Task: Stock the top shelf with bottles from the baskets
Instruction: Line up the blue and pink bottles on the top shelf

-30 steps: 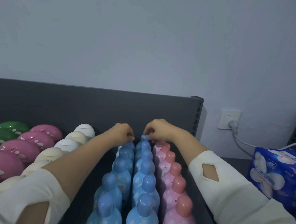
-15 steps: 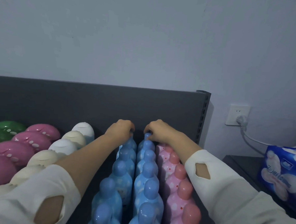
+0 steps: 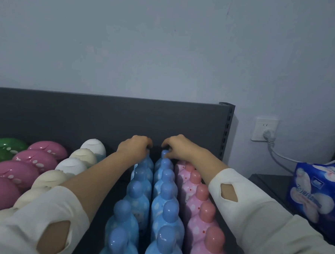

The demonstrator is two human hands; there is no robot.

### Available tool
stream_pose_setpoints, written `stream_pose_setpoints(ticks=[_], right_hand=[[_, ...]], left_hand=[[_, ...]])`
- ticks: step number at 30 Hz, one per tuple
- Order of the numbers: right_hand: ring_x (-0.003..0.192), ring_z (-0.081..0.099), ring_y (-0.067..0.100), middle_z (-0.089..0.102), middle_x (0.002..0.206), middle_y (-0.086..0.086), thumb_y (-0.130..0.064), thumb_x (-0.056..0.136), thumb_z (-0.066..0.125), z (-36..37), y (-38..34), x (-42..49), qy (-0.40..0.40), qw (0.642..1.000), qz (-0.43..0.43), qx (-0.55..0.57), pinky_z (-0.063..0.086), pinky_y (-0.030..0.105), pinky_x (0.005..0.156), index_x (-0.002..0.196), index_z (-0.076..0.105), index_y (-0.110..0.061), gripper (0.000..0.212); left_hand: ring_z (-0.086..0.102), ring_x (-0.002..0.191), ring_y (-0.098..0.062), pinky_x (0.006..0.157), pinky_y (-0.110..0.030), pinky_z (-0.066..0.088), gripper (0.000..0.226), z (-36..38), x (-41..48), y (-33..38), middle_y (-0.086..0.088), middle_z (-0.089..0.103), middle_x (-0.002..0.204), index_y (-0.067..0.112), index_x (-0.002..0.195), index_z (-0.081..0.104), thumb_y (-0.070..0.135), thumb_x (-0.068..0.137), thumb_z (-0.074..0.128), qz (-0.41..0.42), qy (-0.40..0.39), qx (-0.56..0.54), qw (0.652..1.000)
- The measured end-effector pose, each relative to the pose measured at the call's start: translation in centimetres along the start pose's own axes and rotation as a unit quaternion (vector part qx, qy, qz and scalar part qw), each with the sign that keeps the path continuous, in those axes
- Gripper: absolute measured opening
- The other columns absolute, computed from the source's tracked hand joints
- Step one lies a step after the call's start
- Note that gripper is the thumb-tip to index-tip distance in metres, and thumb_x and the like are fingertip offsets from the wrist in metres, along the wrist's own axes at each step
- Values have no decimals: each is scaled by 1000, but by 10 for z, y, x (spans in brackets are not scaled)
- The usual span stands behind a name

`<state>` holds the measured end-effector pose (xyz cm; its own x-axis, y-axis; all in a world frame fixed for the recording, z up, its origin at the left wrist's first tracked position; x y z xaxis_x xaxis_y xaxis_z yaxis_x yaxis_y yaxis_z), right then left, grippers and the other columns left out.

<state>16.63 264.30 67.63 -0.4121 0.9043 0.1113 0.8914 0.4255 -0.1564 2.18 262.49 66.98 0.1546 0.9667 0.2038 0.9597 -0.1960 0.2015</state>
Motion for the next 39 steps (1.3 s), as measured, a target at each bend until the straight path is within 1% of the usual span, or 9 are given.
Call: stream_pose_setpoints(ticks=[4,10,14,19,25,29,30,34,39], right_hand=[[105,58,25,60,116,5,-27,86,66,-14,-4,-12,19,1000,7,-7,50,40,91,122,59,-18,38],[112,56,25,59,125,5,-31,89,62,-30,-13,-38,76,996,23,-38,50,42,91,128,55,-23,41],[113,55,23,59,125,2,-33,90,59,-37,-23,-61,102,993,28,-49,50,39,87,128,56,-25,39],[113,54,22,57,125,2,-32,91,57,-48,-39,-96,128,990,21,-62,48,35,83,129,55,-25,38],[109,56,20,60,120,0,-28,90,56,-66,-48,-148,182,983,24,-21,49,37,86,122,60,-24,32],[109,58,19,63,120,-1,-28,89,56,-62,-51,-192,194,980,27,26,49,38,90,118,63,-25,30],[109,58,19,62,120,-1,-28,89,57,-60,-52,-204,195,980,28,33,49,38,90,118,63,-24,30],[110,57,19,60,121,0,-28,91,57,-49,-53,-246,201,977,31,57,47,33,89,124,60,-24,34],[112,56,26,55,125,6,-32,87,61,-14,-47,-279,209,967,87,119,47,42,92,130,48,-20,46]], left_hand=[[56,107,-21,82,-37,50,26,-17,-10,7,3,59,118,30,113,60,23,92,47,18,22,-3,1000],[57,103,-19,79,-38,52,22,-31,-27,27,5,61,111,30,108,62,26,92,48,78,37,-7,996],[58,99,-19,74,-34,49,22,-34,-42,39,5,62,108,30,107,63,29,92,46,114,51,-4,992],[59,97,-20,74,-33,47,23,-52,-73,53,4,64,105,27,105,65,26,91,47,149,94,-21,984],[61,92,-18,80,-39,51,22,-75,-127,77,5,67,97,26,99,69,21,88,50,187,140,-71,970],[58,92,-18,79,-35,48,21,-71,-173,99,5,64,94,24,104,68,23,90,52,185,142,-74,970],[58,94,-19,80,-35,47,22,-69,-184,103,5,63,96,23,106,68,24,91,52,176,140,-74,972],[52,111,-23,90,-39,46,32,-57,-222,112,-1,56,123,24,124,58,26,92,54,138,134,-70,979],[52,111,-25,80,-35,42,47,-34,-254,111,-2,52,130,21,136,42,28,91,53,90,135,1,987]])
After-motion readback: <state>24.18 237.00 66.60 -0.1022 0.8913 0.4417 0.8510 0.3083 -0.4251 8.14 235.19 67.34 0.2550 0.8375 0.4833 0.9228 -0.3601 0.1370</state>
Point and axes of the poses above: each hand's wrist, its own x-axis towards the middle knuckle, its own z-axis out of the palm, y = z × x, the point moved 5 cm from there along x, towards the middle knuckle
